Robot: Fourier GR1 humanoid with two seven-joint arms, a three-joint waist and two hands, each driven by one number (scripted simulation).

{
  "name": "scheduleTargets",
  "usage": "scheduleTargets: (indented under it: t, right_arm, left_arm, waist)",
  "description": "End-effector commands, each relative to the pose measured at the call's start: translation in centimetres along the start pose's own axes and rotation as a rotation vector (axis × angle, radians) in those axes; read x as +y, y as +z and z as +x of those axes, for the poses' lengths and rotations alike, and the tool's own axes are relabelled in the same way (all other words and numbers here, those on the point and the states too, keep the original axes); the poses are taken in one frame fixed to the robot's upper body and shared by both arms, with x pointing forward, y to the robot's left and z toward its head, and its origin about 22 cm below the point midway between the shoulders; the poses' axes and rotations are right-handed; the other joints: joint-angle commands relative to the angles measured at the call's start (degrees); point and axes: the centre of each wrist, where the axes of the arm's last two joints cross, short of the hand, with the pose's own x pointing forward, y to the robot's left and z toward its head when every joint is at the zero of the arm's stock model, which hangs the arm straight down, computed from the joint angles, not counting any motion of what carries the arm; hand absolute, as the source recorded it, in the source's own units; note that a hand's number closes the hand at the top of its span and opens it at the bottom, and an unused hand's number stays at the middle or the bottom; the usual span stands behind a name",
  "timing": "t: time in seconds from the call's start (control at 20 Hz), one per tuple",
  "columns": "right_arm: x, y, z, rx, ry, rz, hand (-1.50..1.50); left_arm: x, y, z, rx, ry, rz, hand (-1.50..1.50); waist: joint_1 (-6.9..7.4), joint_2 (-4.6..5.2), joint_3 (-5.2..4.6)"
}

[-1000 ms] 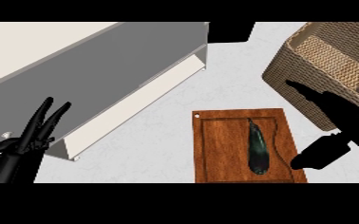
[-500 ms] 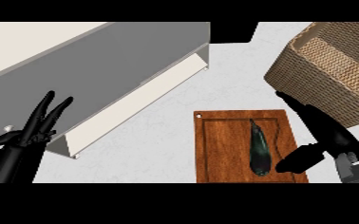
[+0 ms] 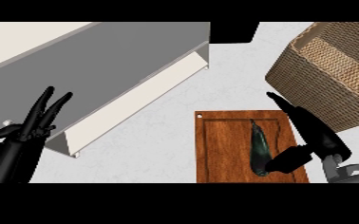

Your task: Pick the eggplant from the cutting board and place it in the basket

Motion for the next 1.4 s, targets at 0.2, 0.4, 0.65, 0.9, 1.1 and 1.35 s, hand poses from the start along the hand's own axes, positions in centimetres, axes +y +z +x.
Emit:
scheduleTargets:
  t: [0.2,0.4,0.65,0.9,1.1,1.35]
  right_arm:
    - [0.8,0.2,-1.1,0.030,0.049,0.011,-1.50]
    - [2.0,-0.9,-0.7,0.055,0.095,0.039,-1.50]
    - [2.5,-1.5,0.3,0.059,0.087,0.032,-1.50]
    - [4.2,-2.1,-0.8,0.088,0.101,0.055,-1.50]
    - [4.6,-2.3,-0.2,0.100,0.114,0.061,-1.50]
    - [6.0,-2.7,-3.1,0.161,0.131,0.092,-1.50]
  left_arm:
    - [-0.2,-4.3,-1.9,0.075,0.017,-0.073,0.00]
    - [-0.2,-4.7,-1.7,0.074,0.010,-0.090,0.00]
    - [-1.3,-4.4,-2.7,0.081,0.025,-0.087,0.00]
    - [-0.9,-5.6,-2.0,0.072,0.001,-0.078,0.00]
    - [-0.3,-5.8,-2.4,0.077,0.021,-0.072,0.00]
    - [-0.8,-5.5,-2.6,0.062,0.026,-0.070,0.00]
  waist:
    - [-1.81,1.94,-1.09]
    - [-1.34,2.12,-1.07]
    - [-1.07,2.12,-1.10]
    - [-1.31,2.10,-1.06]
    - [-1.35,2.01,-1.10]
    - [-0.53,1.83,-1.06]
